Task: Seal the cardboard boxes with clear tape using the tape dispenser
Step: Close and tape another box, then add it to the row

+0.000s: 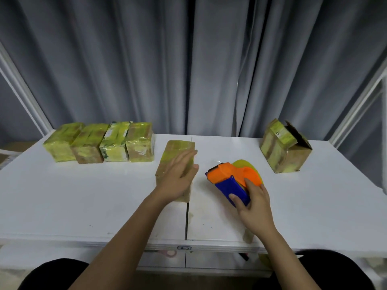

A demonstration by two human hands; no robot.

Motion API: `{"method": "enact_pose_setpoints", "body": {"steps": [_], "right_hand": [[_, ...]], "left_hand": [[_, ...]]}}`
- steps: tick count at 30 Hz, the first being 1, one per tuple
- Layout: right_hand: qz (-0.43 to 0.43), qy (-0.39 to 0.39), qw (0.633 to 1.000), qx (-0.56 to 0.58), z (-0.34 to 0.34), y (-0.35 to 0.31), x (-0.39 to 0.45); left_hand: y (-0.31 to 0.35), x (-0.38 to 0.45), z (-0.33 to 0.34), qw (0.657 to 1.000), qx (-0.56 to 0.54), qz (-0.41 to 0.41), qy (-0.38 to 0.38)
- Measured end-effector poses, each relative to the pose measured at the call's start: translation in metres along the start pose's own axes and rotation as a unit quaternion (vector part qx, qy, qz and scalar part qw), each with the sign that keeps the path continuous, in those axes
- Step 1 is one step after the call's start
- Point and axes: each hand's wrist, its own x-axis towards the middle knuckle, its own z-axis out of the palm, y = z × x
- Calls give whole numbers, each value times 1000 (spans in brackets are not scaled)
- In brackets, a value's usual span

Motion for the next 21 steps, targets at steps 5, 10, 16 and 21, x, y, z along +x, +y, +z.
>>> {"method": "enact_pose_setpoints", "body": {"steps": [5,10,16,21], "right_hand": [[2,-14,1000,25,-9,-15,-6],[13,-39,998,39,-13,-22,-9],[23,-69,997,41,-16,-25,-12],[7,-71,997,43,-21,-32,-14]], "left_hand": [[17,5,3,998,-54,16,-36],[27,10,4,995,-91,31,-3],[33,12,-1,996,-67,42,42],[35,15,-8,996,-92,12,9]]}}
